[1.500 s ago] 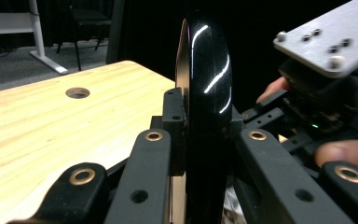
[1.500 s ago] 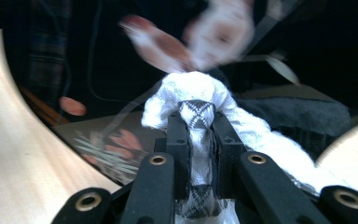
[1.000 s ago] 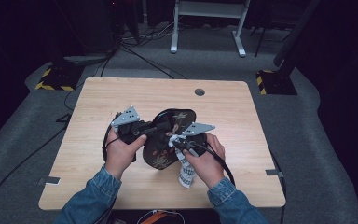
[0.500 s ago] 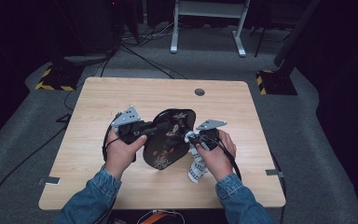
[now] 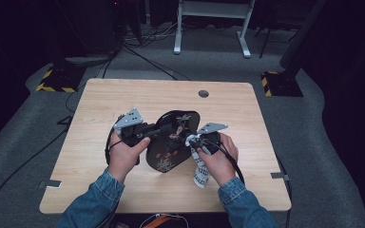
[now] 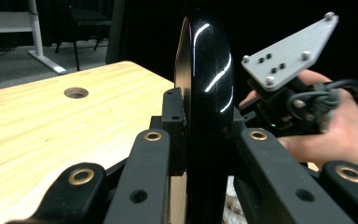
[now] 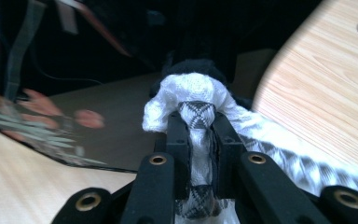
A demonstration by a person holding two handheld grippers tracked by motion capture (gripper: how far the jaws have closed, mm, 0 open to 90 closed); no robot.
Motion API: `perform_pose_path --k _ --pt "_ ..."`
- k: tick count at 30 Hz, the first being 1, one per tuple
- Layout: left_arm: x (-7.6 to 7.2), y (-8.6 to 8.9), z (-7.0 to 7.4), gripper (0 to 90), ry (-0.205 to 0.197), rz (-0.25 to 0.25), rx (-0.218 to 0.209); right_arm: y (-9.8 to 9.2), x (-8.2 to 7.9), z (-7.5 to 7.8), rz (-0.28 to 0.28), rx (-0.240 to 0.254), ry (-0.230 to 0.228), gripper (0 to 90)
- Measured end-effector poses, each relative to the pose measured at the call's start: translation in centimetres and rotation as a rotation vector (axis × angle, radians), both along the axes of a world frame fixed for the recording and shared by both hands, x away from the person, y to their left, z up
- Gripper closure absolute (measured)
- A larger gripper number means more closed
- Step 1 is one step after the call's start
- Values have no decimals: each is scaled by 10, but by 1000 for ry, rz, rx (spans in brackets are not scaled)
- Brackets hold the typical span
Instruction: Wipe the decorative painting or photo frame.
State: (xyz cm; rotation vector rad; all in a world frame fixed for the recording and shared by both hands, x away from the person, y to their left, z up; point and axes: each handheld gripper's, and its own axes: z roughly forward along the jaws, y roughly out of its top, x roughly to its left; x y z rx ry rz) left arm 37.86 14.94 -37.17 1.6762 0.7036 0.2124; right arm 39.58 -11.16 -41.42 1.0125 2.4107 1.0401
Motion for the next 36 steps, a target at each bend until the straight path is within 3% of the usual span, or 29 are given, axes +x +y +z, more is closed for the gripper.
perform_pose_path --k 11,15,17,36 --pt "1 1 -1 796 7 -2 -5 38 -25 19 134 33 -37 814" --pt "1 1 -1 796 8 -4 -8 42 -28 20 149 27 -49 814" --pt "1 1 -1 796 4 -5 -5 39 -26 18 152 54 -42 814" --pt "0 0 -1 795 3 -3 2 -11 6 -11 -30 6 9 814"
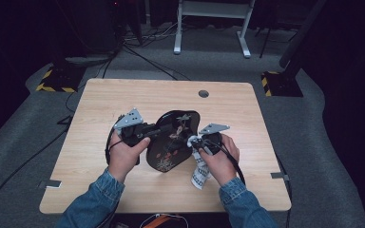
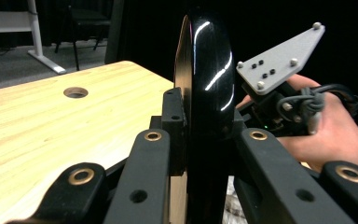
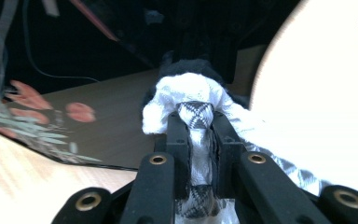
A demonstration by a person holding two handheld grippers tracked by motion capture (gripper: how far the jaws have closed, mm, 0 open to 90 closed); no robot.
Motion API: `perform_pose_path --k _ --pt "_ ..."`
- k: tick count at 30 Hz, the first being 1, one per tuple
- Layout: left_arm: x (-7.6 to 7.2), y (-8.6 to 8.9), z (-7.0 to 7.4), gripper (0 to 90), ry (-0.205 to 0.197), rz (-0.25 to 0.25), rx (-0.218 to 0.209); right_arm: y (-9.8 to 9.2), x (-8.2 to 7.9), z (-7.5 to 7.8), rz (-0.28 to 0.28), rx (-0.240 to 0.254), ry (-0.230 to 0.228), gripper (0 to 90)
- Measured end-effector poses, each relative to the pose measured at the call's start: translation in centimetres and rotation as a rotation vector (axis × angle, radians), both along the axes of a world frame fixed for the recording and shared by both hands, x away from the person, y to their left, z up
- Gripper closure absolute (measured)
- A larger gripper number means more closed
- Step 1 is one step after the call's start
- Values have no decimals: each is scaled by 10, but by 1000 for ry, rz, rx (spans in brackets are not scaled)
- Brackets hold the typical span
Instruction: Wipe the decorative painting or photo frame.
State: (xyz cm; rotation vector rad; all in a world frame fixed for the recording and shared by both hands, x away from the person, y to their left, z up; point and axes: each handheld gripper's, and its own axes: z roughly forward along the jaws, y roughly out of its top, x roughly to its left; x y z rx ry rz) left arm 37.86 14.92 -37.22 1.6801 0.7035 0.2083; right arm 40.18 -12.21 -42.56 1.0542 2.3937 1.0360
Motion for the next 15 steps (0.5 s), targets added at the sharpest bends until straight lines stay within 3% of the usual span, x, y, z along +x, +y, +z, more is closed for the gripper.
perform_pose_path --k 11,15 --pt "0 0 0 795 1 -2 -6 -6 4 -3 -29 -9 7 814" --pt "1 0 0 795 -1 1 -5 4 -3 -2 0 -7 7 814"
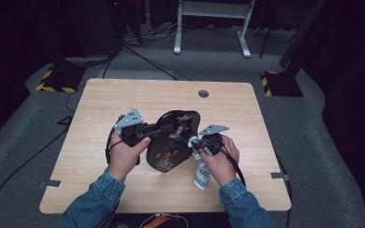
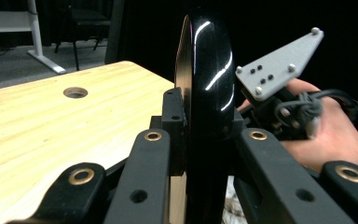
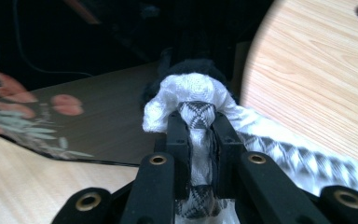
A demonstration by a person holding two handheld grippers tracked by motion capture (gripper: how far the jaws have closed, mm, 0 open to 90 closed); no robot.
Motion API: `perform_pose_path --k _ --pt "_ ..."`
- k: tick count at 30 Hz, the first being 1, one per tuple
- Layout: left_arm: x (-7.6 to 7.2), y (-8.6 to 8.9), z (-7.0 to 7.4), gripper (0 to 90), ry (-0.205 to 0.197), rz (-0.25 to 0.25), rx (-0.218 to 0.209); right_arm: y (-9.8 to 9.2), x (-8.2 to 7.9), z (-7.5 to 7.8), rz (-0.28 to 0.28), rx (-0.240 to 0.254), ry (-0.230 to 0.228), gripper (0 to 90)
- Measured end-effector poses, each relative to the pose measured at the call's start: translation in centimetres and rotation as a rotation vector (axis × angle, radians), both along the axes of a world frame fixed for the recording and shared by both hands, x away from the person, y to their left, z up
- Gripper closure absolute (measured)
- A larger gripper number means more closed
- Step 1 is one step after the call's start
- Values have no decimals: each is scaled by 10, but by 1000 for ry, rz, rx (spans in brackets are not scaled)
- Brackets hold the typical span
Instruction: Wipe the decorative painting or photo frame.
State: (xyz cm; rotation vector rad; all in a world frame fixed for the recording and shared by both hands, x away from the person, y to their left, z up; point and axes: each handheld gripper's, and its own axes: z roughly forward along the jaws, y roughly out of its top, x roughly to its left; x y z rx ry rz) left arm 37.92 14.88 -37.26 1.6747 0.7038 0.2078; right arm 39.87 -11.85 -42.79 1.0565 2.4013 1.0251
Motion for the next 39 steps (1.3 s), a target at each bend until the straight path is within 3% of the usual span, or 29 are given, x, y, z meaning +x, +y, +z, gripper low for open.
perform_pose_path --k 14,18,20,39 --pt "1 0 -1 796 3 7 -5 37 -23 14 139 32 -12 814" --pt "1 1 -1 796 5 4 -7 41 -25 15 156 34 -15 814" --pt "1 1 -1 795 5 3 -7 37 -23 13 159 58 -6 814" --pt "1 0 -1 793 1 4 0 -6 7 -9 -11 -21 10 814"
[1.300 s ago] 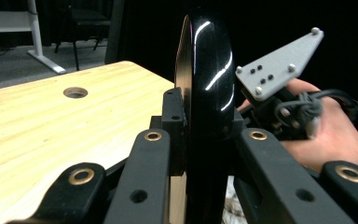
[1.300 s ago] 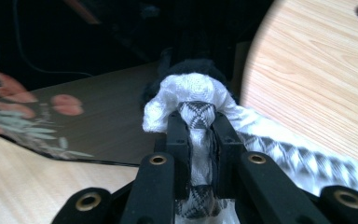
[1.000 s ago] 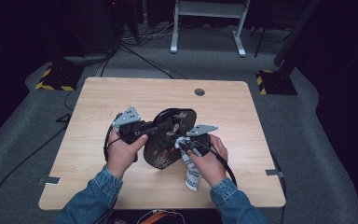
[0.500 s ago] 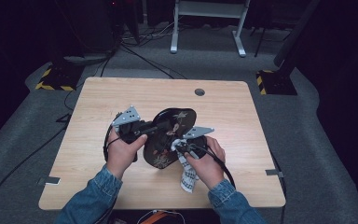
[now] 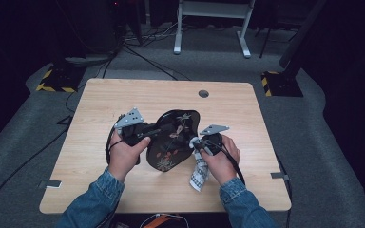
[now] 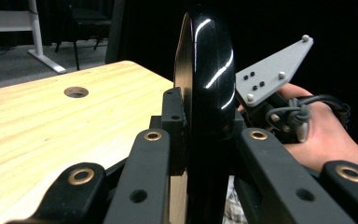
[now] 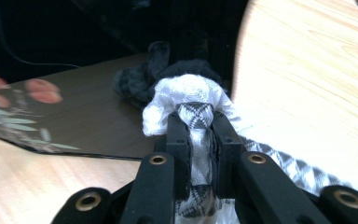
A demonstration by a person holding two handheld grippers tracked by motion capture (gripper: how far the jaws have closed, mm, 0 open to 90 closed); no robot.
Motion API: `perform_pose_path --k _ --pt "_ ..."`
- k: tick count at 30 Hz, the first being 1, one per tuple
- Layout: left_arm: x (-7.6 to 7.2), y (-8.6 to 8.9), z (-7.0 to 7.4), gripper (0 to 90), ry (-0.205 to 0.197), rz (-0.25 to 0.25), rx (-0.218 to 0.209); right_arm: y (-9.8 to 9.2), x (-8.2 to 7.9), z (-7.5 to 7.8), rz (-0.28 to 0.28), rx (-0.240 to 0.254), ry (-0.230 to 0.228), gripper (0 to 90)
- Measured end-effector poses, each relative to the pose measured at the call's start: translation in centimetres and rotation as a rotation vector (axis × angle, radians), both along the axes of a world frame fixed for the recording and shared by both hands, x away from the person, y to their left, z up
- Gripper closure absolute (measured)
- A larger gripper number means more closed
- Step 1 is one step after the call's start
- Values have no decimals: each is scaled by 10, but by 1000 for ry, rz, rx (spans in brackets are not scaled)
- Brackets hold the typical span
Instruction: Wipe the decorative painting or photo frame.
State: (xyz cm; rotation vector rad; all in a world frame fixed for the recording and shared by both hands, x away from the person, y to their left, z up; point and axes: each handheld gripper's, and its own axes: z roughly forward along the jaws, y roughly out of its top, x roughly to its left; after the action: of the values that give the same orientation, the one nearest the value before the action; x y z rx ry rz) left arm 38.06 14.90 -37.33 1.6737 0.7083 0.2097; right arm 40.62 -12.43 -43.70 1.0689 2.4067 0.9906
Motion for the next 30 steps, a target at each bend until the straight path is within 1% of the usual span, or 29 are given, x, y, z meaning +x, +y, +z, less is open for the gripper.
perform_pose_path --k 2,4,5,8,11,15,17,18,23,24,25,27,29,30 --pt "0 0 0 793 3 0 -1 -3 2 -1 -17 -6 -2 814" --pt "0 0 0 793 1 1 -2 -3 2 -1 -20 -5 -1 814" --pt "0 0 0 794 4 1 -3 -2 1 -1 -19 -14 -6 814" --pt "0 0 0 794 4 2 -4 1 -1 -1 -7 -8 -2 814" --pt "0 -1 0 794 4 2 -4 9 -7 2 26 0 4 814" --pt "0 0 -1 795 1 3 -4 25 -17 8 86 2 -5 814" --pt "0 0 -1 795 4 2 -5 30 -21 10 105 0 -10 814" --pt "0 0 -1 795 4 2 -5 30 -21 10 105 0 -10 814" --pt "0 0 -1 795 5 2 -8 46 -31 17 165 18 -21 814" --pt "0 0 -1 795 5 2 -8 46 -31 17 165 18 -21 814" --pt "0 -1 -1 795 6 1 -10 50 -34 18 183 23 -23 813" --pt "0 -1 -1 795 6 0 -11 51 -35 18 189 24 -26 813" --pt "0 0 -1 795 4 1 -8 49 -34 17 191 44 -19 814" --pt "0 0 -1 795 4 1 -8 49 -34 17 191 44 -19 814"
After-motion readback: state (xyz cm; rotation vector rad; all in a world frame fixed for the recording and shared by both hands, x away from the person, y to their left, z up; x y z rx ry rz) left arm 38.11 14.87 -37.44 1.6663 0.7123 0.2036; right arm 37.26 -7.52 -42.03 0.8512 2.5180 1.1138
